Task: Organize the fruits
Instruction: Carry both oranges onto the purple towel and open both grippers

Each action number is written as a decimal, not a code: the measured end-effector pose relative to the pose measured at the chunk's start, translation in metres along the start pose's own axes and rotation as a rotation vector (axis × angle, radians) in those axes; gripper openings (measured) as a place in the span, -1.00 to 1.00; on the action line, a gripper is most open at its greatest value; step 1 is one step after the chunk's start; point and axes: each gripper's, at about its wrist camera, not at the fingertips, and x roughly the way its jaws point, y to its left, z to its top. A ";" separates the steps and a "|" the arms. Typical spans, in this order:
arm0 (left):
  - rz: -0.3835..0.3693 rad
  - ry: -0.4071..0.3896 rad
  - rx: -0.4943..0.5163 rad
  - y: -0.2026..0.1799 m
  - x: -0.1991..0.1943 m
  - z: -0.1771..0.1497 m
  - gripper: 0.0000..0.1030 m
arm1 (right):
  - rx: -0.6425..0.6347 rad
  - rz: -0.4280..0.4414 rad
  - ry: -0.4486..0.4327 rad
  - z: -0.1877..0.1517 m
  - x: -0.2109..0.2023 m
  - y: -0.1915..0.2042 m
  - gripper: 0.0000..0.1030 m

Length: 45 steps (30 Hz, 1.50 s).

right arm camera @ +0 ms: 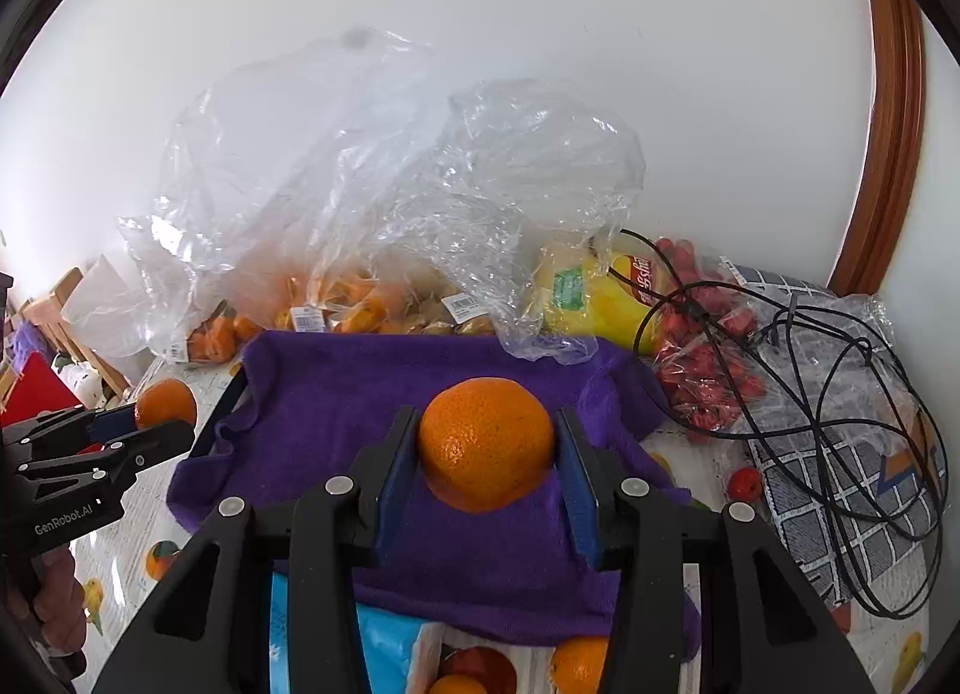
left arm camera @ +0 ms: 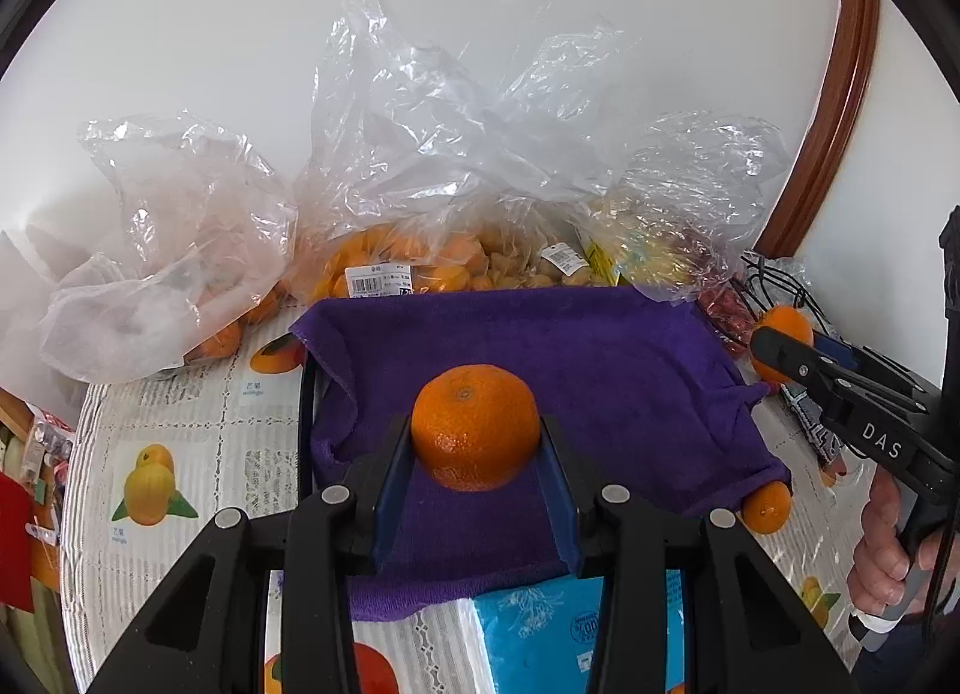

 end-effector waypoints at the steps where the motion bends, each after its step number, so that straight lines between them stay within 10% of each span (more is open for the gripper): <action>1: 0.002 0.005 -0.001 0.001 0.004 0.002 -0.25 | 0.001 -0.003 0.009 0.000 0.007 -0.002 -0.13; 21: 0.009 0.145 0.006 0.020 0.101 0.014 -0.25 | 0.000 -0.031 0.182 -0.012 0.108 -0.023 -0.13; 37: 0.001 0.157 -0.002 0.017 0.118 0.007 -0.21 | 0.005 -0.038 0.159 -0.005 0.099 -0.024 -0.03; 45: 0.026 0.090 0.014 0.008 0.071 0.009 0.30 | 0.011 -0.038 0.125 -0.008 0.056 -0.014 0.38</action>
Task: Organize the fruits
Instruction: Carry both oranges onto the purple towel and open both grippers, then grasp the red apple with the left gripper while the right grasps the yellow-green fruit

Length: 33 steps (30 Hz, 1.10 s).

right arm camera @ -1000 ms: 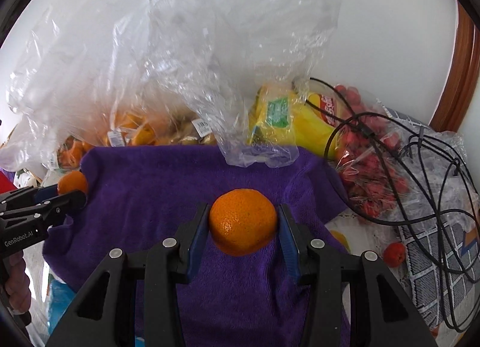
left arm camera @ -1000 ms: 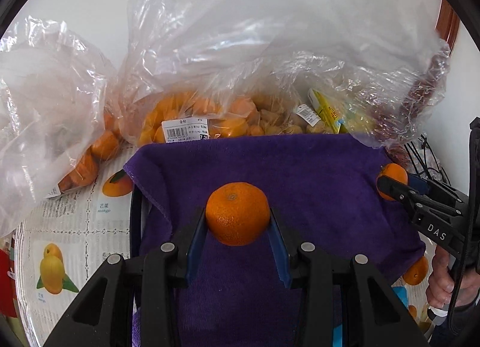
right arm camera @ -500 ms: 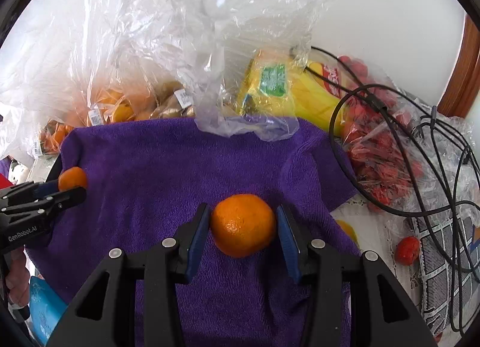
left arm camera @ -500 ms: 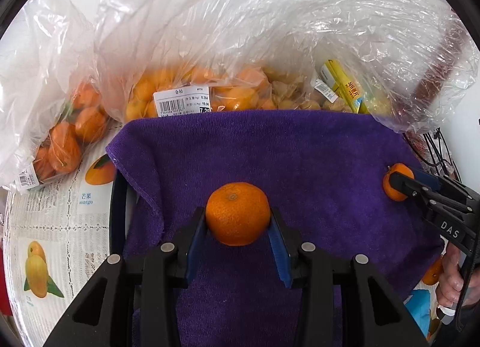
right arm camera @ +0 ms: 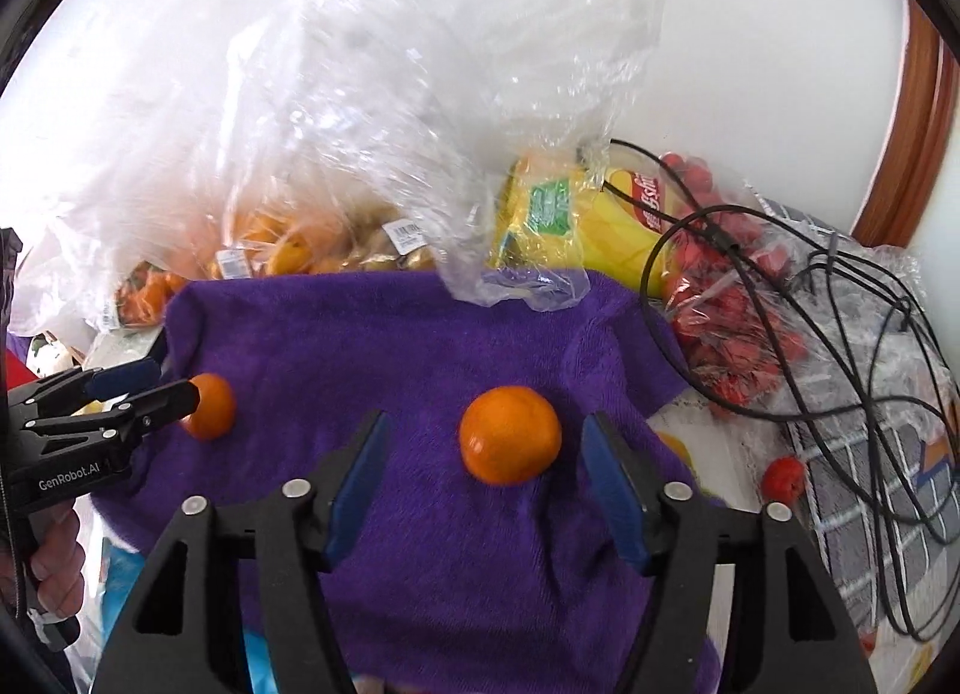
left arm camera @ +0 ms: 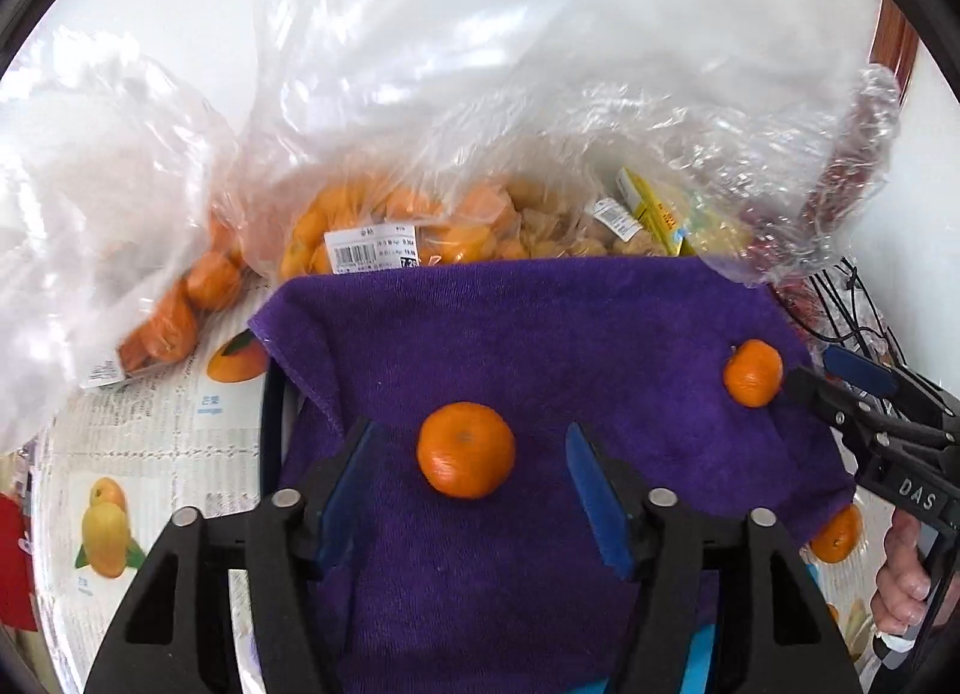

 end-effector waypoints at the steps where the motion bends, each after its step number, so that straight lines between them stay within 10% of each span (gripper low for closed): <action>1: 0.007 -0.010 0.001 -0.002 -0.008 -0.002 0.32 | 0.004 -0.008 -0.002 -0.002 -0.008 0.001 0.46; 16: 0.013 -0.139 0.002 -0.018 -0.123 -0.068 0.52 | -0.016 -0.090 -0.149 -0.075 -0.133 0.018 0.58; 33: 0.057 -0.067 -0.063 0.010 -0.136 -0.169 0.51 | -0.096 0.103 0.005 -0.184 -0.119 0.090 0.08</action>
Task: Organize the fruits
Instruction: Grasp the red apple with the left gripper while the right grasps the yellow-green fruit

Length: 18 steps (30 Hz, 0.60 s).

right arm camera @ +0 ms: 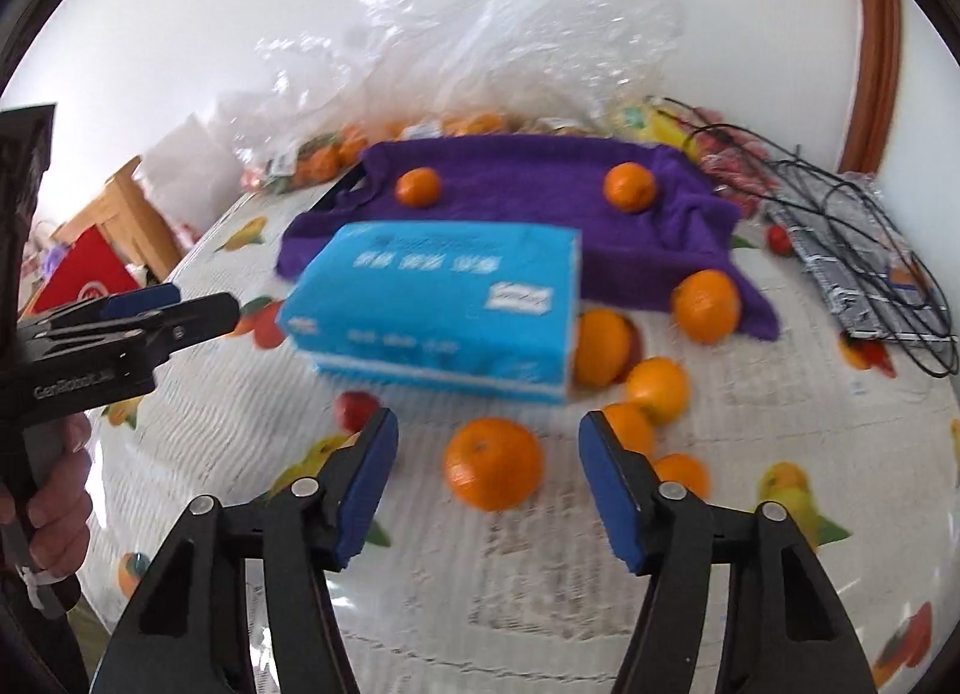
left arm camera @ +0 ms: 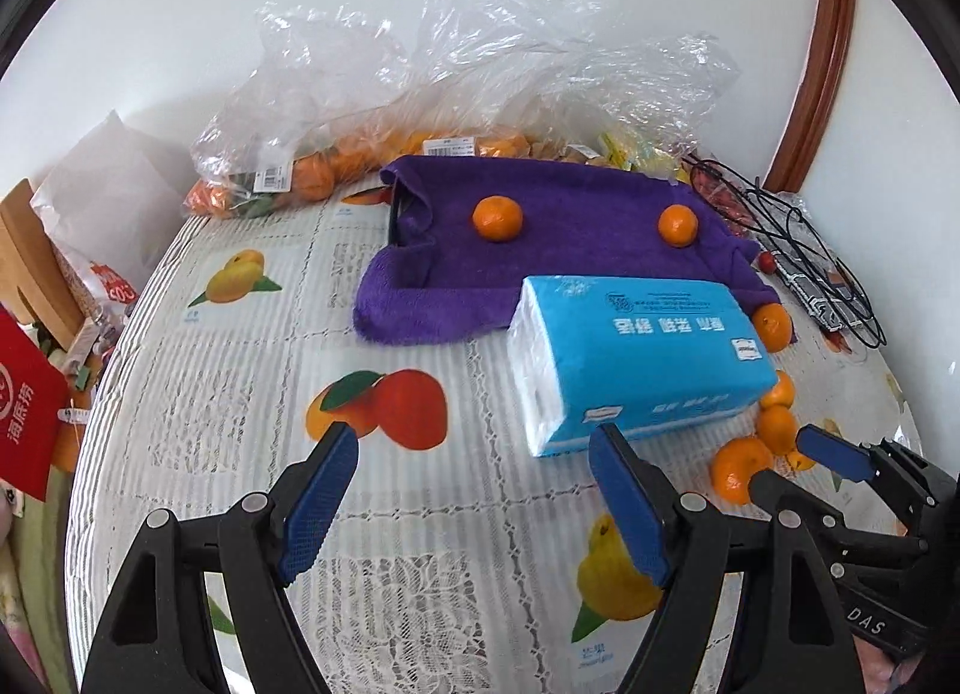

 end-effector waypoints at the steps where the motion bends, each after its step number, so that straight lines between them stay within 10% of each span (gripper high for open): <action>1: -0.001 0.000 -0.013 0.005 0.000 -0.002 0.51 | -0.010 0.018 0.010 -0.002 0.002 0.007 0.03; 18: -0.011 0.030 -0.070 0.045 0.007 -0.018 0.52 | -0.096 0.034 0.098 -0.012 0.050 0.048 -0.47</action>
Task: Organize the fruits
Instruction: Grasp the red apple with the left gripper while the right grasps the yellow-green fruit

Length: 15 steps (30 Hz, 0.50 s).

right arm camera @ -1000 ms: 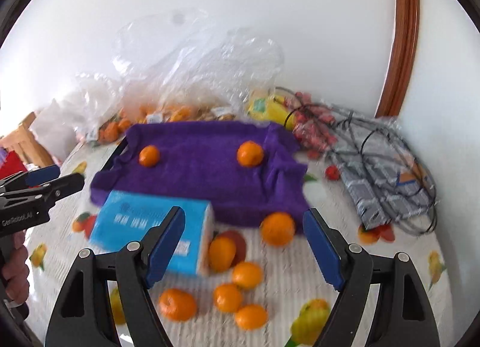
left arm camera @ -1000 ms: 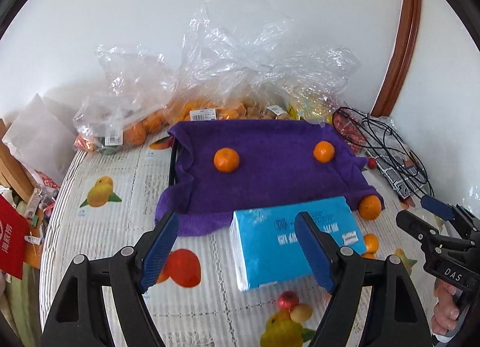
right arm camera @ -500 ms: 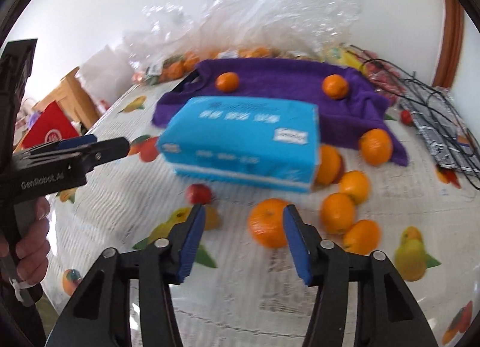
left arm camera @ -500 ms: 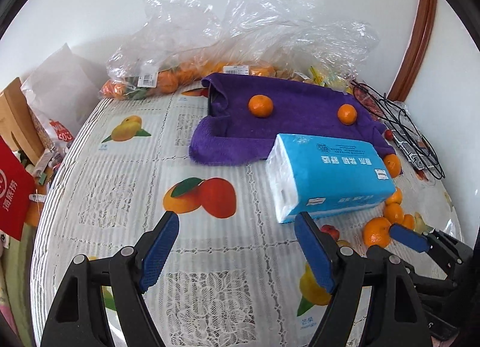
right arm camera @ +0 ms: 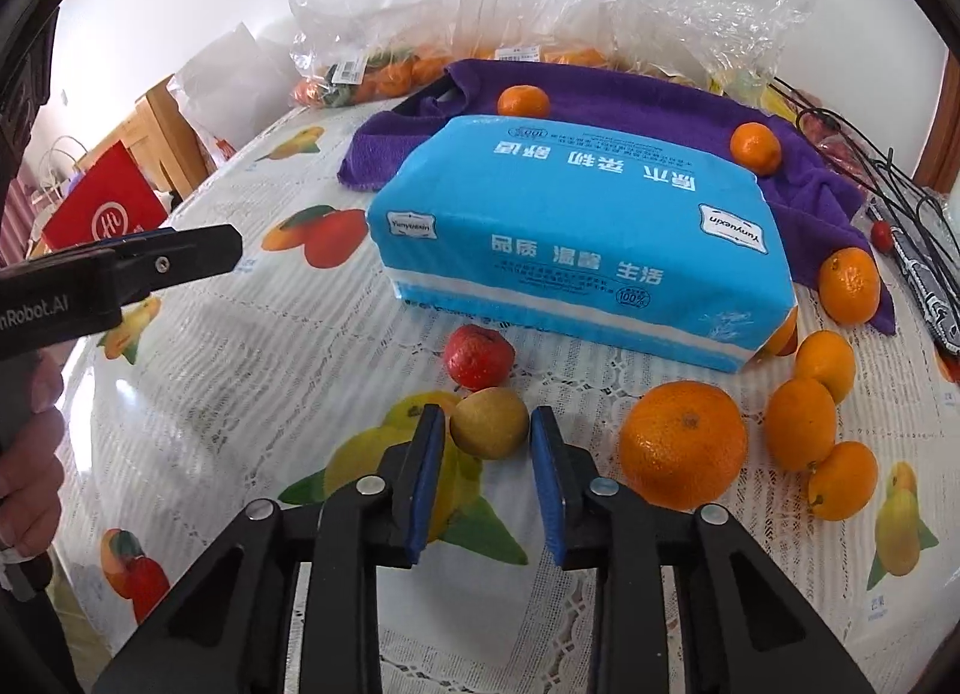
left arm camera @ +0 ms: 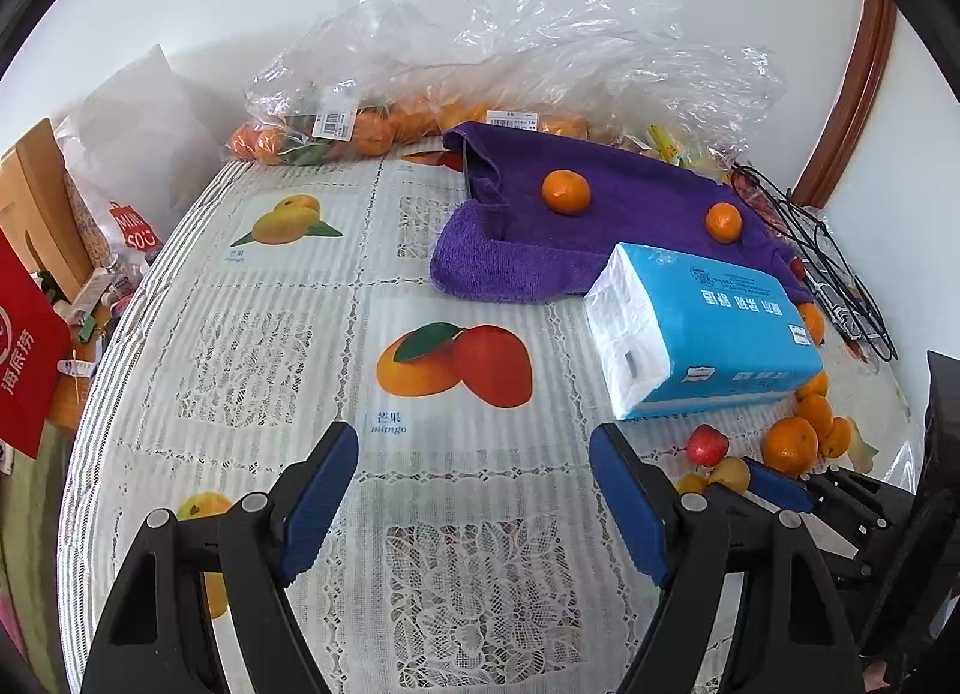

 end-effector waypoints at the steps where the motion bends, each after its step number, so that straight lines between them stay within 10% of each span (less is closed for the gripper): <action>1: -0.002 0.001 0.001 0.000 0.001 0.000 0.52 | 0.001 -0.003 -0.010 0.000 0.000 -0.001 -0.47; 15: -0.030 0.012 0.038 -0.025 0.003 -0.009 0.52 | 0.003 0.003 -0.117 -0.001 -0.051 -0.008 -0.48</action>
